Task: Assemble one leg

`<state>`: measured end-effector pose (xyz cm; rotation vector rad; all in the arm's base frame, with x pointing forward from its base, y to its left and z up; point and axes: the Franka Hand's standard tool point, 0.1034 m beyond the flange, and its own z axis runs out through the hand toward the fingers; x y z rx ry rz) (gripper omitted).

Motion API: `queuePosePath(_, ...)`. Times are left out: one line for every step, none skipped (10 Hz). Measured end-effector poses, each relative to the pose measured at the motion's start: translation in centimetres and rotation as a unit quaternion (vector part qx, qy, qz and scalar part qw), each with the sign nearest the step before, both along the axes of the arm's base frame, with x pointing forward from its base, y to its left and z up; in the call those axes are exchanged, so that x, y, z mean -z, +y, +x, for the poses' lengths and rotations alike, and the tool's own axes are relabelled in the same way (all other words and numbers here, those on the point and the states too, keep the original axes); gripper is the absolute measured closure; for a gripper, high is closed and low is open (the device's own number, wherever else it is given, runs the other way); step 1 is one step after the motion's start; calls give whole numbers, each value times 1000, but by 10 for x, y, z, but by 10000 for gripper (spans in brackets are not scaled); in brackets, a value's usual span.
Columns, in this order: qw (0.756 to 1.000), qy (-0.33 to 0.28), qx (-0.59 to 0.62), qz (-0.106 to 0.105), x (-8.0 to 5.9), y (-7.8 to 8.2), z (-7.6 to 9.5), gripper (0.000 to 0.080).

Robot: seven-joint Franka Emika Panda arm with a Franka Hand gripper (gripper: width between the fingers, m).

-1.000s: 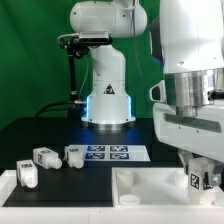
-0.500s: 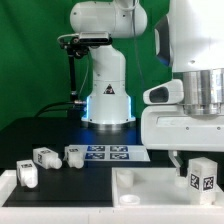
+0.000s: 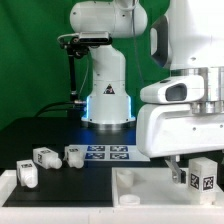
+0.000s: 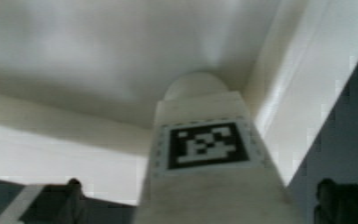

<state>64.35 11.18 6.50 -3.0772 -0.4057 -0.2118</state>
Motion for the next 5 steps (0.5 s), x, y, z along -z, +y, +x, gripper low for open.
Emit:
queuePosePath(1000, 0, 5, 0, 0, -1, 0, 160)
queuePosePath(1000, 1, 16, 2, 0, -1, 0, 160)
queuePosePath(1000, 1, 28, 4, 0, -1, 0, 325)
queuePosePath(998, 3, 60, 8, 0, -1, 0, 325)
queuePosePath(995, 5, 95, 13, 0, -1, 0, 519)
